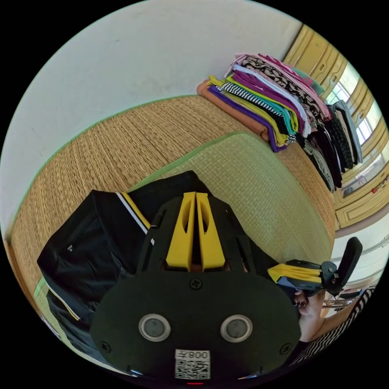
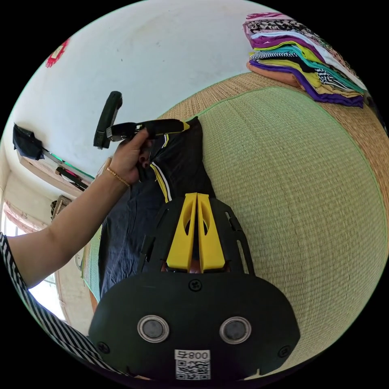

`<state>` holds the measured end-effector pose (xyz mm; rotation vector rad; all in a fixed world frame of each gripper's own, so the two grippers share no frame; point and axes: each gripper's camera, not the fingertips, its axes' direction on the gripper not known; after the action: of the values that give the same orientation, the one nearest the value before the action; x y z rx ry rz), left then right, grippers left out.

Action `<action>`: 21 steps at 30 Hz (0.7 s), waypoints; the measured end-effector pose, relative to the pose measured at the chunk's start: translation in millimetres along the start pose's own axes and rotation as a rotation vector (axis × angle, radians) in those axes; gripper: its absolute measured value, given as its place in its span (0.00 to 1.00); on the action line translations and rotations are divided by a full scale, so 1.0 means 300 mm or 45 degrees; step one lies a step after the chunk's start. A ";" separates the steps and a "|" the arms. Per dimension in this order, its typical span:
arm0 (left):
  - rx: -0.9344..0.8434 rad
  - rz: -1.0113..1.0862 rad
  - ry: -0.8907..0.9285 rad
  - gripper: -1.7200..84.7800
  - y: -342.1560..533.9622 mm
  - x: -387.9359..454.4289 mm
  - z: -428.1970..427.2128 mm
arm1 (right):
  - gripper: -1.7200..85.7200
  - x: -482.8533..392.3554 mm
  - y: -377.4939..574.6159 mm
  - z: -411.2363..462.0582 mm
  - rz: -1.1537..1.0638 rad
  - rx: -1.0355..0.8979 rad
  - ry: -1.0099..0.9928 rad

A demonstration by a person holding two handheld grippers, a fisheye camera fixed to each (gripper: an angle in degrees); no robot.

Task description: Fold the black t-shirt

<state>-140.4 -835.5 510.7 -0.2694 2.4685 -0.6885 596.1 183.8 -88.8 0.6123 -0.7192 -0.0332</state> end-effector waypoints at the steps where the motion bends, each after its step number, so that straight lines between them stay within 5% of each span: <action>1: 0.013 0.026 0.024 0.02 0.027 0.020 -0.027 | 0.02 0.001 -0.003 0.003 0.001 0.001 0.001; 21: -0.070 0.087 0.178 0.02 0.245 0.246 -0.242 | 0.02 0.050 -0.066 0.085 -0.012 0.006 -0.017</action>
<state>-245.1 -767.2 489.6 -0.1618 2.6195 -0.6312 595.2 150.9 -75.4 0.6204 -0.7292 -0.0440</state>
